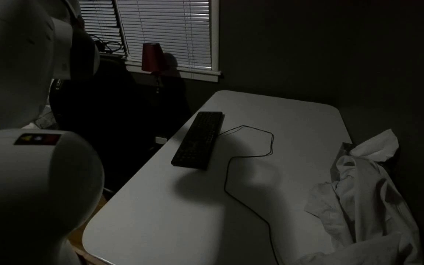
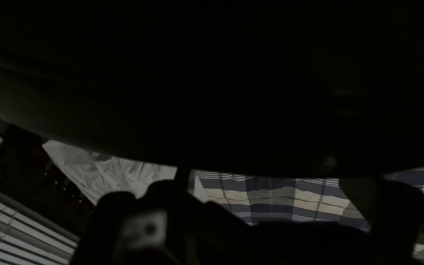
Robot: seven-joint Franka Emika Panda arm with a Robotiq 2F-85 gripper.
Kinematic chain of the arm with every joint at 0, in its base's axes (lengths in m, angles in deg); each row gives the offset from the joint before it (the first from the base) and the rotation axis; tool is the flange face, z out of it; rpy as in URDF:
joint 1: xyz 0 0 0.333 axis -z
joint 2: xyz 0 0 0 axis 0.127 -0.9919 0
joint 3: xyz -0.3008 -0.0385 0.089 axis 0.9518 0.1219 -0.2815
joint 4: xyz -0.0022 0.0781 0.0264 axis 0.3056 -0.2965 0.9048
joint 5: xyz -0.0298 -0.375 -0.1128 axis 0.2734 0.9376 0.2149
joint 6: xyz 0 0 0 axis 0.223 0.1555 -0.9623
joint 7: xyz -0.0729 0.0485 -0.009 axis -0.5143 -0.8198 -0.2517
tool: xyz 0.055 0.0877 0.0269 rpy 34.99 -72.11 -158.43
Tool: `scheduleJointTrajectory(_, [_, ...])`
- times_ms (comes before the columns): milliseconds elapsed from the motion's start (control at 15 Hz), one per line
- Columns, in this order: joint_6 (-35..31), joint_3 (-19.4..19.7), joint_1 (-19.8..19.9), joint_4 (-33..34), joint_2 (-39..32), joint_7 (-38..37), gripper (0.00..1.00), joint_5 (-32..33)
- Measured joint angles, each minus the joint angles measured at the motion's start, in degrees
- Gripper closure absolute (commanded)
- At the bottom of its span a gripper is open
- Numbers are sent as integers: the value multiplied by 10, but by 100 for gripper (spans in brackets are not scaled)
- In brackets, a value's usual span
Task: Push the black chair underneath the table.
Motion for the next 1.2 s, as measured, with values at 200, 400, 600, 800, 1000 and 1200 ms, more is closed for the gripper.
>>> scheduleJointTrajectory(200, [36, 7, 6, 0, 8, 0, 0, 0])
scheduleJointTrajectory(400, [75, 18, 14, 0, 17, -7, 0, 0])
scheduleJointTrajectory(600, [112, 37, 25, -1, 27, -21, 0, 0])
scheduleJointTrajectory(800, [150, 60, 38, -3, 36, -24, 0, 3])
scheduleJointTrajectory(1000, [174, 79, 52, -6, 39, -24, 0, 8])
scheduleJointTrajectory(1200, [214, 85, 63, -10, 41, -22, 0, 8])
